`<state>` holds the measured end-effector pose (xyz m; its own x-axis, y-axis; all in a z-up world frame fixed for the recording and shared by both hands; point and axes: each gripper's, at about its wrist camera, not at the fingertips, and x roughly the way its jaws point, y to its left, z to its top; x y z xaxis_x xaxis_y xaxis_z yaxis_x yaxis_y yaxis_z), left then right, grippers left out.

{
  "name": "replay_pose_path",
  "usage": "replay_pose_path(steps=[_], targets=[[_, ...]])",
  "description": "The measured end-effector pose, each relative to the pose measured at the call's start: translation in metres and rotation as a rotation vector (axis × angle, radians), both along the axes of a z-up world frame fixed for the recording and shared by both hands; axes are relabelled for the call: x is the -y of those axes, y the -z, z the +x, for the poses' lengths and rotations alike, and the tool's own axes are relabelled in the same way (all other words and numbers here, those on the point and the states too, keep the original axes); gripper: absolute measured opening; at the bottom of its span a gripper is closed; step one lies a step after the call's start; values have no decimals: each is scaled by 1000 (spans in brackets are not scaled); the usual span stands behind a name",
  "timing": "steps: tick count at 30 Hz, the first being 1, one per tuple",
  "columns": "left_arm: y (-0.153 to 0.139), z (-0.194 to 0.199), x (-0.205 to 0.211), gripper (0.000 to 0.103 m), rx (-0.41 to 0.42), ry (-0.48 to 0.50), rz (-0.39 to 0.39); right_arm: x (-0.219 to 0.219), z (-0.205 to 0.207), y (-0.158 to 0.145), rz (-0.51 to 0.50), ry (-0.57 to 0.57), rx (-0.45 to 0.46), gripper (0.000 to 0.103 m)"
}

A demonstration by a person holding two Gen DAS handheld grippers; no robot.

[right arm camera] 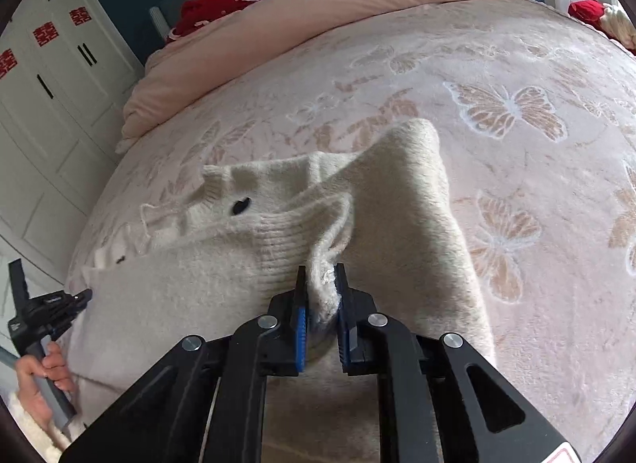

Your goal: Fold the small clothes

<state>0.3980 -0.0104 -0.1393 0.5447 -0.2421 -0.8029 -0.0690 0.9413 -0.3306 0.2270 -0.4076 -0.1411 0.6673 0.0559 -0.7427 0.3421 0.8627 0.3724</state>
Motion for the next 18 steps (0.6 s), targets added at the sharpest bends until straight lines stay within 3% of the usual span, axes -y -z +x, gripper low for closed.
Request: replay_pose_path(steps=[3, 5, 6, 8, 11, 15, 16, 18], targets=[[-2, 2, -9, 2, 37, -30, 58, -5, -7, -17, -64, -20, 91, 12], [11, 6, -13, 3, 24, -21, 66, 5, 8, 16, -50, -26, -41, 10], [12, 6, -13, 5, 33, -10, 72, 10, 7, 26, -25, -23, -35, 10], [2, 1, -12, 6, 50, 12, 80, 12, -3, 9, 8, 0, -11, 18], [-17, -20, -19, 7, 67, 24, -1, 5, -35, -27, -9, 13, 59, 23], [-33, -63, -23, 31, 92, 79, 14, 0, -80, -50, -57, 15, 76, 25], [-32, -70, -22, 38, 89, 87, 10, -1, -85, -51, -53, 10, 66, 32], [-29, -76, -19, 41, 74, 98, 0, -3, -84, -49, -60, 2, 45, 41]])
